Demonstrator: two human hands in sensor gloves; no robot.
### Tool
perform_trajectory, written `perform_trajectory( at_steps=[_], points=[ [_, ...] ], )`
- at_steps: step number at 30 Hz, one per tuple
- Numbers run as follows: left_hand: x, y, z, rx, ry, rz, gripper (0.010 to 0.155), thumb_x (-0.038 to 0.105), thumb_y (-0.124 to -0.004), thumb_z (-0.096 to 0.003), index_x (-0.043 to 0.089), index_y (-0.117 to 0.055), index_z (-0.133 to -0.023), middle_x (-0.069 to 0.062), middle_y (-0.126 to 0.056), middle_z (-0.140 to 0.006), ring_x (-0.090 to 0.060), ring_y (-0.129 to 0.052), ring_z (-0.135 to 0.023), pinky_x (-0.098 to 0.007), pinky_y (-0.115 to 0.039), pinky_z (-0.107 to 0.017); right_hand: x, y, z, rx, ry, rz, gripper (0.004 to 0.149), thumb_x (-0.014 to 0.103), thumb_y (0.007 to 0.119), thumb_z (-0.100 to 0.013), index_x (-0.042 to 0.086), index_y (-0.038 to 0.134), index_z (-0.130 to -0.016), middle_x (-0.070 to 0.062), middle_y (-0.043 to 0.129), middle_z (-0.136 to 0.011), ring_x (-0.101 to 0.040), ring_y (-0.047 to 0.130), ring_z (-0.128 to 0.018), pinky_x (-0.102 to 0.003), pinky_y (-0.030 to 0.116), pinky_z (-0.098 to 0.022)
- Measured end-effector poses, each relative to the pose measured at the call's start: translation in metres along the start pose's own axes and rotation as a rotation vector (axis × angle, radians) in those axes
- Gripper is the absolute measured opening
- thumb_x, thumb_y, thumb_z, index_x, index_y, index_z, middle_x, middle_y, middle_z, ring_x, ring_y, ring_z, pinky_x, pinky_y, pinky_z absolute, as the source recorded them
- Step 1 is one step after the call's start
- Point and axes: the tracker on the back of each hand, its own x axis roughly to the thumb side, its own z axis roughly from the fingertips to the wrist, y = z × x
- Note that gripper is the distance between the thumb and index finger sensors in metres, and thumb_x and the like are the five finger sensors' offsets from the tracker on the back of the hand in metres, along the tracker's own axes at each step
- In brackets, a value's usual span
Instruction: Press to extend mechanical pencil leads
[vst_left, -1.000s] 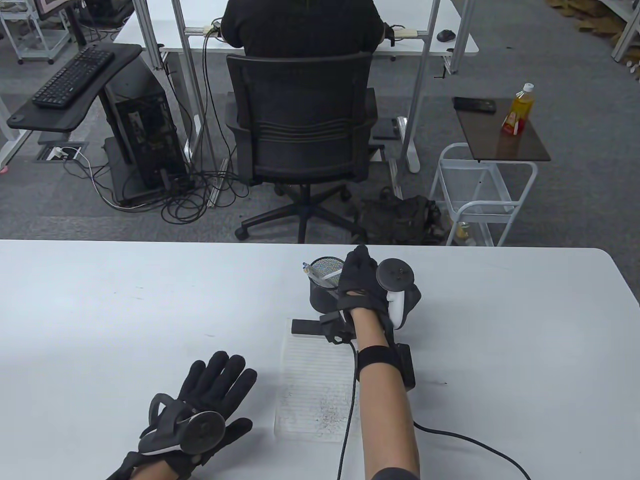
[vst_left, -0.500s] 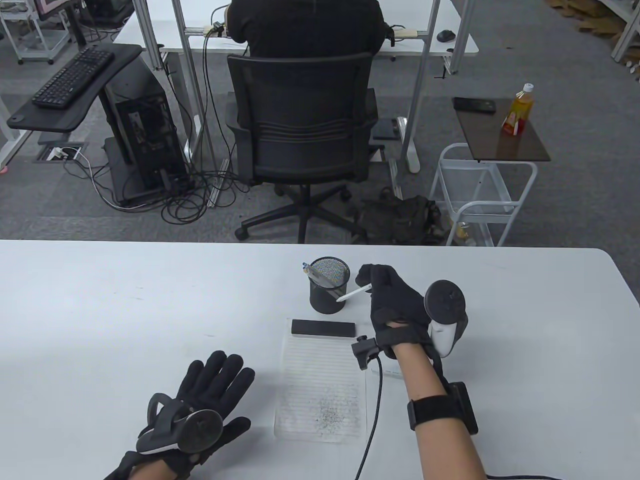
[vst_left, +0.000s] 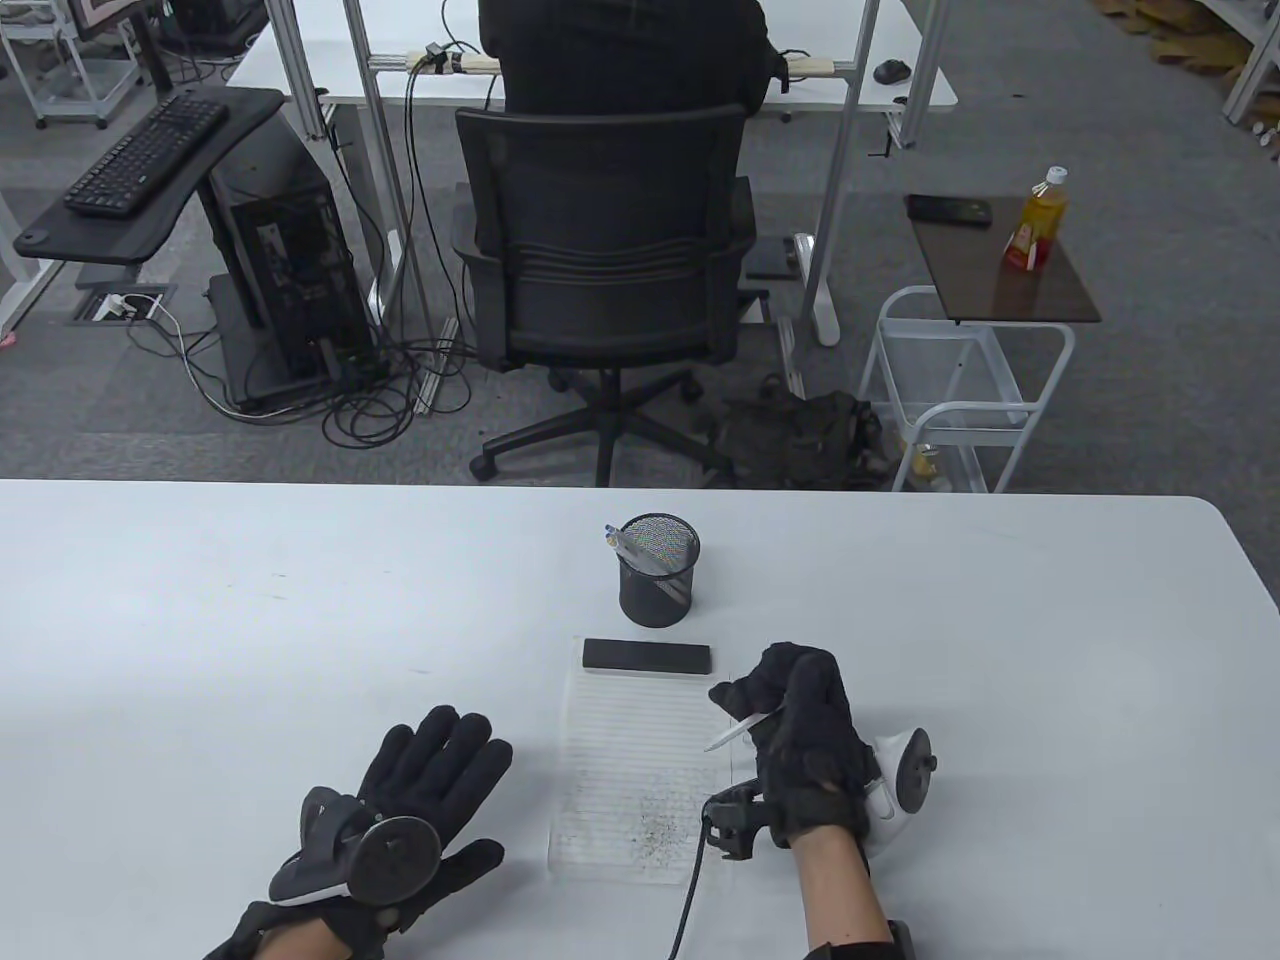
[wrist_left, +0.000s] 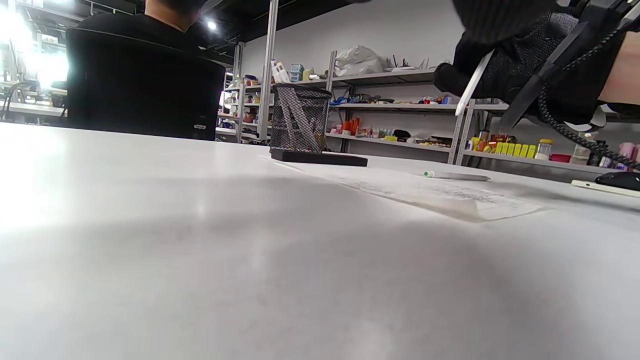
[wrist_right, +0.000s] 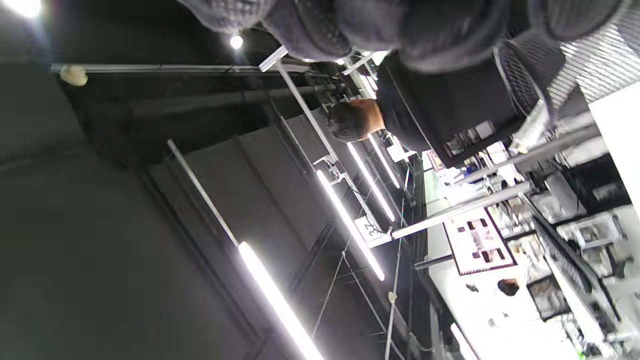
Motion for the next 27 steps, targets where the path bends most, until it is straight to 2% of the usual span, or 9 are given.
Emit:
perform_trajectory(
  at_steps=[3, 6, 8, 13, 21, 25, 27],
  points=[
    [0.000, 0.001, 0.000, 0.004, 0.003, -0.005, 0.086, 0.064, -0.067, -0.0455, 0.026, -0.033, -0.115, -0.011, -0.031, -0.121, -0.046, -0.030, -0.112, -0.068, -0.033, -0.075, -0.005, -0.003, 0.001, 0.073, -0.023, 0.002, 0.054, 0.057, 0.058, -0.059, 0.016, 0.076, -0.089, -0.014, 0.078, -0.070, -0.042, 0.081, -0.056, -0.074, 0.060, -0.061],
    [0.000, -0.002, -0.001, -0.005, 0.000, -0.008, 0.086, 0.063, -0.067, -0.0455, 0.026, -0.033, -0.115, -0.010, -0.031, -0.121, -0.046, -0.030, -0.112, -0.067, -0.033, -0.075, -0.010, -0.004, 0.004, 0.086, -0.026, -0.049, 0.059, 0.059, 0.056, -0.059, 0.013, 0.080, -0.088, -0.017, 0.078, -0.070, -0.045, 0.078, -0.056, -0.074, 0.058, -0.060],
    [0.001, -0.003, -0.001, -0.013, -0.001, -0.010, 0.086, 0.063, -0.067, -0.0455, 0.027, -0.034, -0.115, -0.011, -0.031, -0.121, -0.046, -0.030, -0.112, -0.067, -0.034, -0.075, -0.015, -0.005, 0.005, 0.113, -0.008, -0.022, 0.064, 0.062, 0.050, -0.059, 0.013, 0.078, -0.090, -0.016, 0.078, -0.070, -0.044, 0.078, -0.055, -0.072, 0.061, -0.058],
    [0.003, -0.002, -0.001, -0.004, -0.007, -0.014, 0.086, 0.063, -0.067, -0.0455, 0.026, -0.034, -0.115, -0.011, -0.031, -0.121, -0.046, -0.030, -0.112, -0.067, -0.034, -0.076, -0.028, -0.008, 0.005, 0.059, -0.014, -0.041, 0.060, 0.055, 0.051, -0.060, 0.009, 0.082, -0.085, -0.014, 0.083, -0.061, -0.040, 0.083, -0.045, -0.066, 0.072, -0.048],
    [0.004, -0.002, -0.002, -0.003, -0.013, -0.020, 0.086, 0.063, -0.067, -0.0456, 0.027, -0.034, -0.115, -0.011, -0.030, -0.121, -0.045, -0.029, -0.112, -0.066, -0.035, -0.076, -0.031, 0.001, 0.005, 0.042, -0.024, -0.070, 0.050, 0.045, 0.056, -0.060, 0.009, 0.077, -0.088, -0.011, 0.085, -0.054, -0.037, 0.085, -0.038, -0.061, 0.077, -0.039],
    [0.003, -0.002, -0.002, -0.006, -0.007, -0.018, 0.086, 0.063, -0.067, -0.0457, 0.026, -0.034, -0.115, -0.011, -0.030, -0.121, -0.046, -0.029, -0.112, -0.066, -0.035, -0.076, -0.035, -0.002, 0.005, 0.075, -0.004, -0.086, 0.058, 0.052, 0.053, -0.060, 0.008, 0.074, -0.091, -0.011, 0.083, -0.056, -0.036, 0.084, -0.040, -0.060, 0.077, -0.040],
    [0.004, -0.002, -0.002, -0.008, -0.007, -0.020, 0.086, 0.063, -0.067, -0.0457, 0.027, -0.033, -0.115, -0.011, -0.030, -0.121, -0.046, -0.029, -0.112, -0.066, -0.034, -0.076, -0.036, -0.002, 0.004, 0.071, -0.001, -0.070, 0.057, 0.052, 0.054, -0.060, 0.008, 0.075, -0.090, -0.010, 0.084, -0.056, -0.036, 0.084, -0.039, -0.060, 0.077, -0.039]
  ],
)
